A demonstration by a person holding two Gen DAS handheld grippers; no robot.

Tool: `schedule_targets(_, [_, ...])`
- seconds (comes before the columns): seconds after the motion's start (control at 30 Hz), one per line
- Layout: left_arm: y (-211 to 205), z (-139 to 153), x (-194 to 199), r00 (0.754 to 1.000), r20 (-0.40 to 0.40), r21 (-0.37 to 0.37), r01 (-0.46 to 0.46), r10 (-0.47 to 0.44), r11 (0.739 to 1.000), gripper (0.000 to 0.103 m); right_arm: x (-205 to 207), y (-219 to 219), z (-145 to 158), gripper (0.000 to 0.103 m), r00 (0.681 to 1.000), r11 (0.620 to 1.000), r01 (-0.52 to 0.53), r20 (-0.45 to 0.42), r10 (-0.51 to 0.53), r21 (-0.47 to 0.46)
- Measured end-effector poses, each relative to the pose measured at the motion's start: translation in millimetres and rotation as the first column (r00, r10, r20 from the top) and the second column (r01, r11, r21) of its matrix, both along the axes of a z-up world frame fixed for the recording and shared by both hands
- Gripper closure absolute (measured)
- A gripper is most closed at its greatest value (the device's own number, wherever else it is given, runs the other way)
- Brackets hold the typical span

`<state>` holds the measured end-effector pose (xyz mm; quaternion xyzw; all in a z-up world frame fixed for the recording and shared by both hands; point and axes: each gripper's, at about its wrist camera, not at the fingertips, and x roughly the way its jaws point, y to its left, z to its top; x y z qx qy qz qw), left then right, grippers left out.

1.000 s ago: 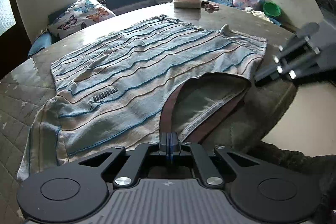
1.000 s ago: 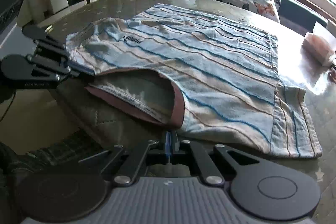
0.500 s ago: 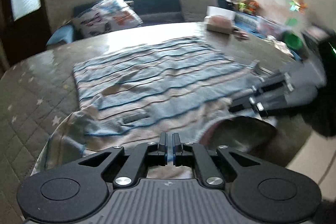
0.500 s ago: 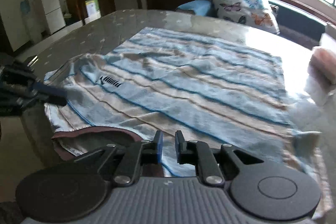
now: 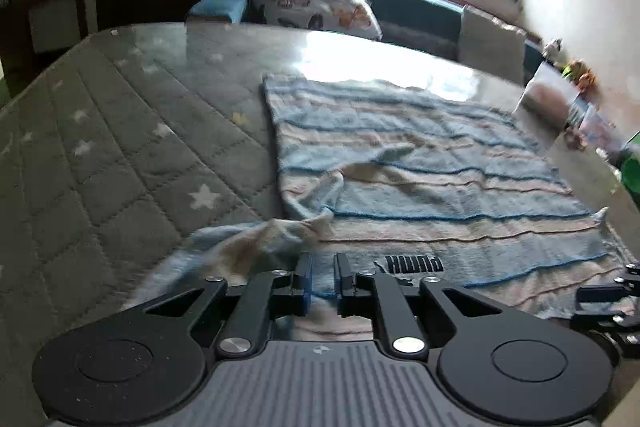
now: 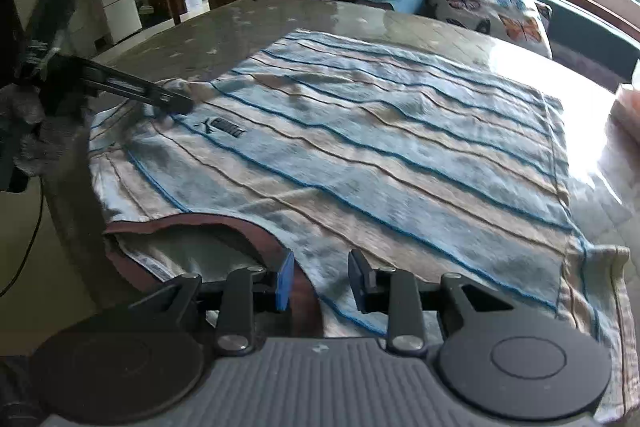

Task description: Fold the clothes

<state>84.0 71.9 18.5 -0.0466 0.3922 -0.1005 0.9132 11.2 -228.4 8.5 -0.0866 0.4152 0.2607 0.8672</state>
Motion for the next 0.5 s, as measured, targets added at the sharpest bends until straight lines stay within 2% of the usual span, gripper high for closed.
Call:
schedule_targets(0.03, [6,5,-6,1.0,0.02,0.008,-0.009,0.009,1.0,0.078,1,-2,-1,0.07,1.0,1.0,0.003,-0.004,-0.003,0.002])
schedule_targets(0.13, [28,17,-17,0.996,0.06,0.039,-0.068,0.065,0.997,0.074,2,-5,-2,0.069,1.0,1.0,0.001,-0.011,-0.001,0.009])
schedule_targets(0.23, [49,19,-18,0.987,0.072,0.078,-0.149,0.143,0.986,0.058,3,-5,-2,0.066,1.0,1.0,-0.007,-0.012,0.007,0.01])
schedule_targets(0.33, [62,12,-10,0.982,0.036,0.06,-0.186,0.184,0.981,0.058,4,-4,-3,0.064,1.0,1.0,-0.009,-0.009,0.009,0.009])
schedule_targets(0.5, [53,6,10,0.986,0.038,0.075,-0.167,0.165,0.983,0.059,4,-2,-3,0.06,1.0,1.0,-0.003,-0.008,0.003,0.005])
